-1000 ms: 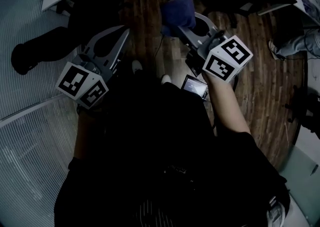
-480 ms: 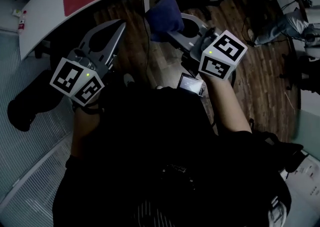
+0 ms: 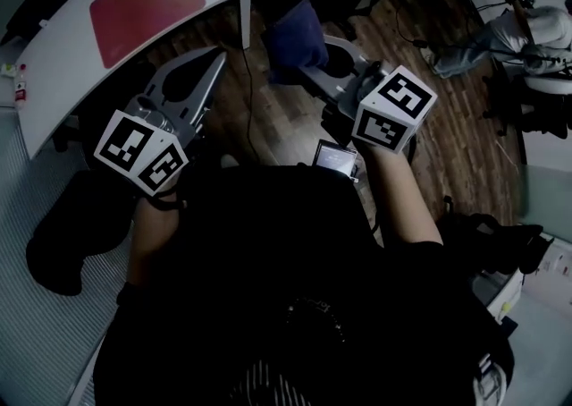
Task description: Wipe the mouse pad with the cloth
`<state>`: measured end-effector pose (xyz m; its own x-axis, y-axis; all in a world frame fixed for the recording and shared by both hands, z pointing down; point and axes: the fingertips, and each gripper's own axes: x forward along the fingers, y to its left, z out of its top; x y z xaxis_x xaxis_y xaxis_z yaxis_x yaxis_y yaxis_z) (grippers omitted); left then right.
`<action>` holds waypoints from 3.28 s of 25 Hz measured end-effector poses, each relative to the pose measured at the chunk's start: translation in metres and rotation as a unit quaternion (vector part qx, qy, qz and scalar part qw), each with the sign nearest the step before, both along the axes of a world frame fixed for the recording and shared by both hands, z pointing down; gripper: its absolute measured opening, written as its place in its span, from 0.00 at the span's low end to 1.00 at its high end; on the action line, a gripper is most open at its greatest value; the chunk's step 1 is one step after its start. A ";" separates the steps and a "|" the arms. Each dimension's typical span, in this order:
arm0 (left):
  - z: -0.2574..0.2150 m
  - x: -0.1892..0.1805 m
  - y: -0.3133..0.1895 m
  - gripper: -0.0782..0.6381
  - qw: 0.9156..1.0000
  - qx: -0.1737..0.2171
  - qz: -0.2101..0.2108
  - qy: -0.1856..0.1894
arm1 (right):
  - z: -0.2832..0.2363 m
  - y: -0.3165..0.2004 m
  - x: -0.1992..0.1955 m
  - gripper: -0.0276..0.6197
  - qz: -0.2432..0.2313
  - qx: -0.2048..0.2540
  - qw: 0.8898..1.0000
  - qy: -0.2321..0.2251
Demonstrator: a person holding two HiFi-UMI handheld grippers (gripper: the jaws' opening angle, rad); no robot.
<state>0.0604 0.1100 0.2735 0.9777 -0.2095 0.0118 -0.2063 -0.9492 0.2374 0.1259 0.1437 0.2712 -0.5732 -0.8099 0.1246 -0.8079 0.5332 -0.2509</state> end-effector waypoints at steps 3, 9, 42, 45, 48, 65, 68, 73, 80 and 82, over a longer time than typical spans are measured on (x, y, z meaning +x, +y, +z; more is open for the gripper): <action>0.005 -0.013 -0.011 0.12 1.000 0.008 0.009 -0.004 | 0.003 -0.016 -0.019 0.14 0.003 -0.005 1.000 0.010; 0.034 -0.045 -0.025 0.12 0.998 0.029 0.018 -0.060 | 0.010 -0.044 -0.054 0.14 -0.006 -0.016 1.000 0.017; 0.017 -0.083 -0.231 0.12 0.985 -0.036 -0.163 -0.048 | 0.016 -0.276 -0.056 0.15 -0.207 -0.004 0.978 -0.025; 0.012 -0.066 -0.245 0.12 0.984 -0.047 -0.166 -0.033 | 0.013 -0.297 -0.041 0.15 -0.222 -0.002 0.975 -0.030; 0.012 -0.046 -0.253 0.12 0.984 -0.064 -0.161 -0.027 | 0.016 -0.318 -0.023 0.15 -0.233 -0.006 0.971 -0.044; -0.013 -0.079 -0.340 0.12 0.951 -0.083 -0.291 -0.067 | 0.053 -0.383 0.051 0.15 -0.227 -0.058 0.967 -0.100; -0.003 -0.085 -0.353 0.12 0.952 -0.098 -0.283 -0.062 | 0.054 -0.393 0.049 0.15 -0.213 -0.051 0.972 -0.082; 0.034 -0.059 -0.375 0.12 0.962 -0.133 -0.236 -0.039 | 0.052 -0.402 0.081 0.15 -0.167 -0.045 0.983 -0.060; 0.026 -0.024 -0.436 0.12 0.984 -0.101 -0.146 -0.029 | 0.047 -0.435 0.086 0.15 -0.105 -0.042 0.992 -0.048; 0.027 -0.028 -0.452 0.12 0.986 -0.101 -0.132 -0.025 | 0.043 -0.449 0.075 0.15 -0.103 -0.041 0.993 -0.041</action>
<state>0.0326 -0.3416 0.3008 0.8869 -0.4443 0.1266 -0.4556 -0.7958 0.3990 0.2008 -0.3057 0.3146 -0.7371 -0.6628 0.1318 -0.6585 0.6606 -0.3606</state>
